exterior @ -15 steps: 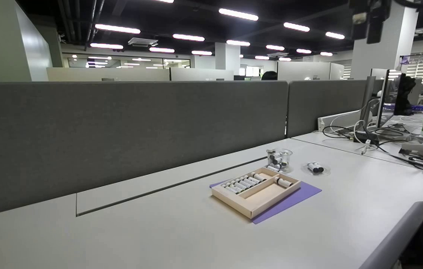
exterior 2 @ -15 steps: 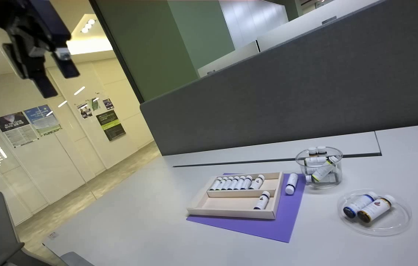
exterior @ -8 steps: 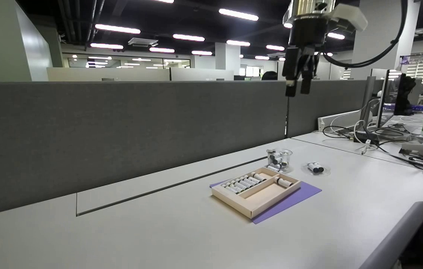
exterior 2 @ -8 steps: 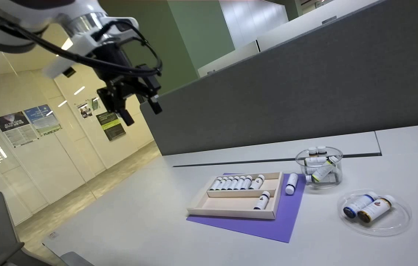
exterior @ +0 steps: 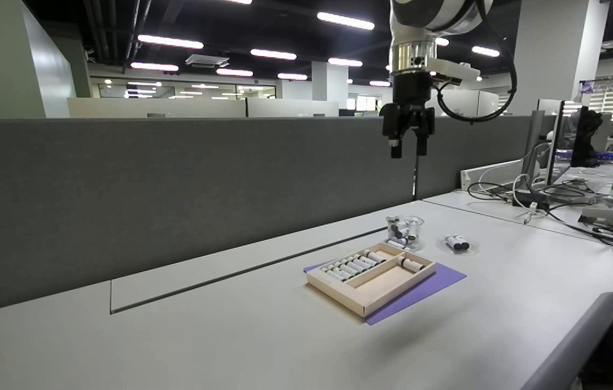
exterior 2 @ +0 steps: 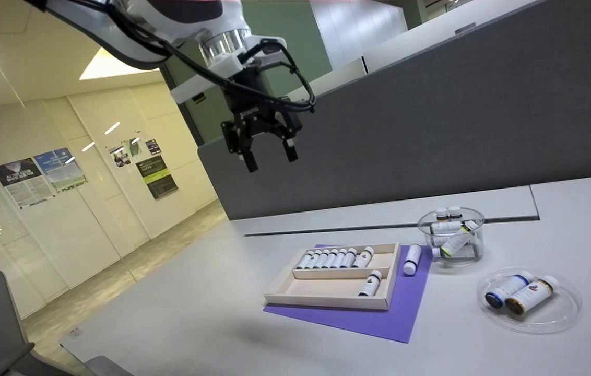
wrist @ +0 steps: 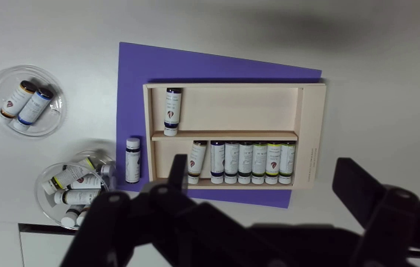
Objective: Pick the bottle on the purple mat and place it on the tray
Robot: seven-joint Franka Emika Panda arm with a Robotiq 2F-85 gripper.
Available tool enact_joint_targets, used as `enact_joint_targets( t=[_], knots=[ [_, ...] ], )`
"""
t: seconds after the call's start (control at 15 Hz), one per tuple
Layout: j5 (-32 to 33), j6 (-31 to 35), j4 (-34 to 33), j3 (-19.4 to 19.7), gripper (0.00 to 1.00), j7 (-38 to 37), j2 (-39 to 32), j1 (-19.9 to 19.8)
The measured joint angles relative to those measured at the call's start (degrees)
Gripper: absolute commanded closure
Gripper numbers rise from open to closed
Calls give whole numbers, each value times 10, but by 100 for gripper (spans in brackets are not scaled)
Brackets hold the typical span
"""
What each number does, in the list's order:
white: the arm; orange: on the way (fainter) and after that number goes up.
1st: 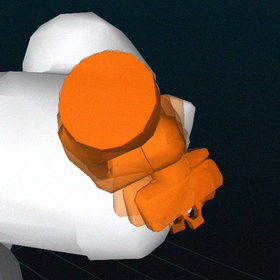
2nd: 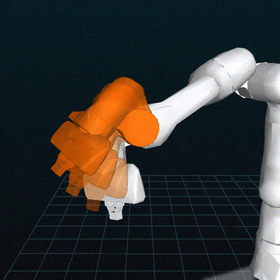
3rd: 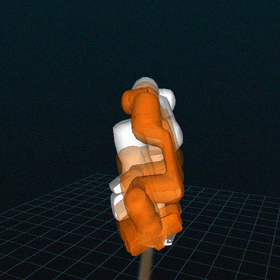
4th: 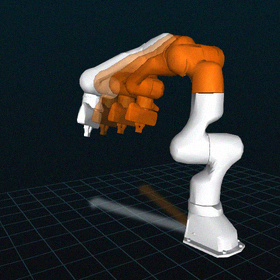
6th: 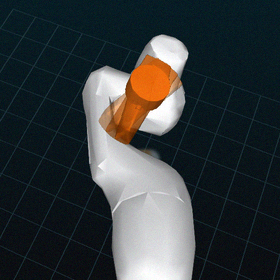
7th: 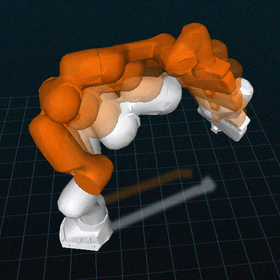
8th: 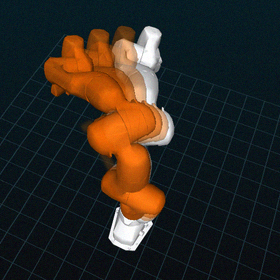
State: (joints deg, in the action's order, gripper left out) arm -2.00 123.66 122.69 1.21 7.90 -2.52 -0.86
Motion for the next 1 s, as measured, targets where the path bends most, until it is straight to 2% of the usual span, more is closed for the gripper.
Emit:
enact_joint_targets(
  t=[0.73, 1.0],
  knots=[
    [-2, -4, -4, -1, 0, 2, -4, 3],
    [-15, 50, -5, 2, 0, 18, -29, -9]
  ],
)
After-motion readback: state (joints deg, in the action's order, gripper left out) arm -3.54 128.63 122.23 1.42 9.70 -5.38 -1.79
